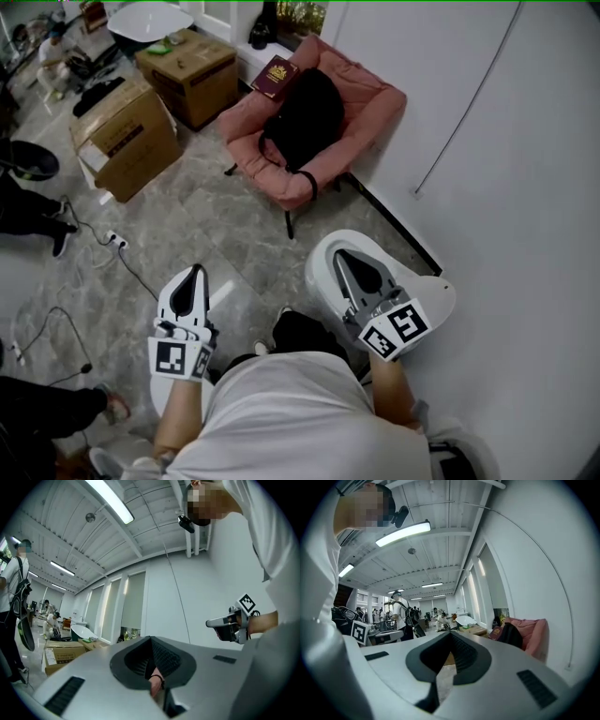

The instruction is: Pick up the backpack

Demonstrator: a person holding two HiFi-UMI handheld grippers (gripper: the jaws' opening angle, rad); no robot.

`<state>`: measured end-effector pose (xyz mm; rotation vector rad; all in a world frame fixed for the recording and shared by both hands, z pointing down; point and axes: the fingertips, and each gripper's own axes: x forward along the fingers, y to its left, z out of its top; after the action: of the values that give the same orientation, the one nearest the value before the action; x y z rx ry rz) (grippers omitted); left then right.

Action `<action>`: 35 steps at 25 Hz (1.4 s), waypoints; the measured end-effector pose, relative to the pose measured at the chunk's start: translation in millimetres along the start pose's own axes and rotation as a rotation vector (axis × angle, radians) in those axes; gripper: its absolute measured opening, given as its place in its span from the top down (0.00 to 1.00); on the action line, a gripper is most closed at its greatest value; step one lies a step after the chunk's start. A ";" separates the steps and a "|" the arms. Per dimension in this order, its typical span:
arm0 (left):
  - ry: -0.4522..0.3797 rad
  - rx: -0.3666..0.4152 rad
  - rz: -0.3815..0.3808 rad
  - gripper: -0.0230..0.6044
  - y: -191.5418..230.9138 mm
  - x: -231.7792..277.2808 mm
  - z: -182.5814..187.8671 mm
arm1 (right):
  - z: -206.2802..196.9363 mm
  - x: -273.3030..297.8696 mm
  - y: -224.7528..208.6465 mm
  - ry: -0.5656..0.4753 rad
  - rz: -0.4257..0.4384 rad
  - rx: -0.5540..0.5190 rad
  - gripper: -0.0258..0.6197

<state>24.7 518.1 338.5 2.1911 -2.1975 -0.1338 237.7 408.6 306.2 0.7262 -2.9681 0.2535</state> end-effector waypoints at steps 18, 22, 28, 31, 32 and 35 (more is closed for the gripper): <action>0.046 0.071 -0.046 0.94 76.5 259.1 -7.2 | 14.9 217.2 -183.4 0.019 0.051 0.080 0.93; 0.013 0.073 -0.045 0.94 81.3 313.4 10.4 | 31.2 255.0 -221.7 0.010 0.073 0.092 0.93; 0.051 0.072 -0.032 0.94 102.9 351.8 9.3 | 30.6 292.9 -241.5 0.021 0.097 0.125 0.93; 0.050 0.067 -0.060 0.94 119.3 372.0 4.2 | 25.0 316.9 -244.0 0.040 0.089 0.131 0.93; 0.049 0.061 -0.072 0.94 125.4 381.5 0.5 | 23.0 325.7 -246.8 0.046 0.082 0.126 0.93; 0.054 0.038 -0.123 0.94 139.9 414.5 -15.2 | 18.7 348.2 -264.2 0.056 0.026 0.121 0.93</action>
<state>-115.2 103.4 350.9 2.3203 -2.0549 -0.0363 51.4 17.0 364.3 0.6810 -2.9315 0.4506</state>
